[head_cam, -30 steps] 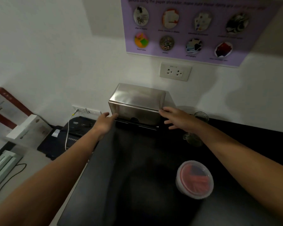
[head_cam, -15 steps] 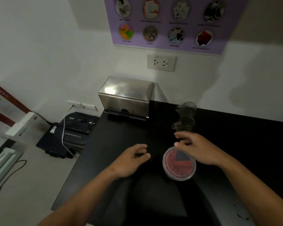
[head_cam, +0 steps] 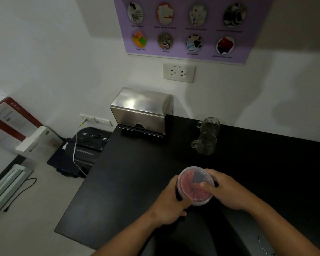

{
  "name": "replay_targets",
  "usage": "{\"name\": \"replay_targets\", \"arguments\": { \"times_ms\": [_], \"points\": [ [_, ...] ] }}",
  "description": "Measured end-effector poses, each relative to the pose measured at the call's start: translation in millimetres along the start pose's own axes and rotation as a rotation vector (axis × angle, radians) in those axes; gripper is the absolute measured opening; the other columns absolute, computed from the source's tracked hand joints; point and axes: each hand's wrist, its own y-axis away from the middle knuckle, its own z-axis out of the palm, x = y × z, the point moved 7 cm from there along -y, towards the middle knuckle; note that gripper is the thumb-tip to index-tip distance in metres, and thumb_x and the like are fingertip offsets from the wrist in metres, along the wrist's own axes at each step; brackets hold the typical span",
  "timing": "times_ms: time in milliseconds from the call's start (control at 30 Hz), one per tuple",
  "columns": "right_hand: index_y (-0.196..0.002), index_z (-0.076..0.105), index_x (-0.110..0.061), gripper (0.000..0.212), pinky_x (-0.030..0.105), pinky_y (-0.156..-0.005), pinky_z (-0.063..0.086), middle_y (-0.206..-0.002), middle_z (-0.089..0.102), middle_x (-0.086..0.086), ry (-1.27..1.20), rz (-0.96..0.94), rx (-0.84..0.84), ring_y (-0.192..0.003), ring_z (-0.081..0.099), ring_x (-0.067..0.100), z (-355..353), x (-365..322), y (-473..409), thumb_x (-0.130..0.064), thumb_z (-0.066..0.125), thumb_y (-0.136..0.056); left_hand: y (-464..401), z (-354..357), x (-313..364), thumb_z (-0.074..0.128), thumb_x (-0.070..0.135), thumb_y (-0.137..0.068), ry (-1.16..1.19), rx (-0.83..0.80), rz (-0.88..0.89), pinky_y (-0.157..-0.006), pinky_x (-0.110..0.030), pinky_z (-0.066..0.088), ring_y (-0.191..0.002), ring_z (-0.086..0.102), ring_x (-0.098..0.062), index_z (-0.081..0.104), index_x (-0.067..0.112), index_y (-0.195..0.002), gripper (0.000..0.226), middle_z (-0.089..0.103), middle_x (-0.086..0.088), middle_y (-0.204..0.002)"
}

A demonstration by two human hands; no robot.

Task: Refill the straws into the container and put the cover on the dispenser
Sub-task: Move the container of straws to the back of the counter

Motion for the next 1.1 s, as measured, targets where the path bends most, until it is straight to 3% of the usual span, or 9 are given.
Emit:
{"name": "replay_targets", "arguments": {
  "times_ms": [200,333,500,633,733,800,900,1033,1100],
  "points": [
    [-0.144,0.051,-0.043,0.051,0.036,-0.103,0.056,-0.131,0.067,-0.02,-0.03,-0.019,0.007,-0.12,0.063,-0.004,-0.7,-5.0,-9.8,-0.043,0.068,-0.096,-6.5,-11.6,7.5,0.073,0.024,-0.097,0.031,0.082,0.053,-0.089,-0.045,0.066,-0.114,0.07,-0.005,0.047,0.051,-0.138,0.055,0.066,0.027,-0.123],
    [-0.136,0.048,-0.059,0.046,0.035,-0.097,0.058,-0.132,0.067,-0.021,-0.049,-0.016,0.025,-0.117,0.066,0.001,-3.0,-14.2,-22.9,-0.043,0.067,-0.097,-18.2,-26.8,11.7,0.071,0.017,-0.099,0.045,0.133,0.065,-0.088,-0.043,0.066,-0.111,0.069,-0.002,0.052,0.055,-0.128,0.052,0.068,0.028,-0.117],
    [-0.164,0.019,-0.035,0.08,0.045,-0.116,0.044,-0.161,0.045,-0.008,-0.073,0.012,0.09,-0.138,0.055,0.018,-2.4,-24.7,-46.8,-0.042,0.065,-0.099,-38.6,-48.8,14.1,0.073,0.017,-0.096,0.053,0.205,0.096,-0.085,-0.035,0.067,-0.109,0.069,-0.004,0.051,0.06,-0.124,0.056,0.067,0.02,-0.124],
    [-0.162,0.029,-0.032,0.069,0.028,-0.112,0.038,-0.158,0.048,-0.004,-0.082,-0.043,0.205,-0.144,0.046,0.014,-7.1,-42.5,-64.3,-0.038,0.062,-0.102,-57.5,-66.7,23.1,0.07,0.01,-0.096,0.046,0.297,0.169,-0.079,-0.024,0.063,-0.104,0.071,0.0,0.051,0.071,-0.113,0.066,0.069,0.025,-0.116],
    [-0.158,0.036,-0.031,0.059,0.011,-0.085,0.043,-0.143,0.061,0.001,0.004,-0.053,0.247,-0.111,0.061,0.004,-12.7,-56.7,-79.5,-0.035,0.06,-0.104,-73.8,-82.3,29.0,0.068,0.002,-0.096,0.034,0.439,0.227,-0.074,-0.021,0.058,-0.094,0.076,-0.012,0.051,0.045,-0.125,0.055,0.067,0.007,-0.125],
    [-0.155,0.039,-0.028,0.055,0.015,-0.074,0.049,-0.133,0.067,0.004,0.111,-0.033,0.273,-0.096,0.063,0.006,-21.6,-68.4,-90.1,-0.037,0.059,-0.104,-84.5,-89.3,35.8,0.07,0.007,-0.098,0.027,0.509,0.256,-0.065,-0.016,0.058,-0.085,0.078,-0.008,0.052,0.032,-0.128,0.043,0.068,0.003,-0.121],
    [-0.142,0.056,-0.02,0.043,0.04,-0.093,0.056,-0.127,0.071,0.005,0.299,-0.072,0.354,-0.111,0.068,0.022,-43.1,-89.3,-107.3,-0.038,0.059,-0.103,-103.8,-99.5,51.0,0.072,0.011,-0.098,0.016,0.593,0.279,-0.068,-0.012,0.058,-0.092,0.077,-0.014,0.057,0.028,-0.123,0.034,0.071,0.001,-0.114],
    [-0.138,0.062,-0.012,0.042,0.043,-0.099,0.052,-0.129,0.072,0.011,0.325,-0.131,0.354,-0.119,0.066,0.03,-63.4,-96.0,-123.3,-0.032,0.063,-0.101,-123.8,-92.4,71.6,0.064,-0.007,-0.099,0.078,0.56,0.29,-0.09,-0.028,0.058,-0.096,0.071,-0.011,0.062,0.014,-0.118,0.028,0.069,-0.001,-0.106],
    [-0.139,0.063,-0.01,0.042,0.042,-0.098,0.051,-0.129,0.073,0.015,0.307,-0.145,0.377,-0.119,0.066,0.034,-71.6,-94.1,-128.3,-0.027,0.064,-0.101,-130.4,-84.9,80.7,0.07,-0.003,-0.093,0.051,0.509,0.296,-0.079,-0.01,0.054,-0.085,0.071,0.003,0.062,0.008,-0.125,0.035,0.069,0.001,-0.105]
  ]
}}
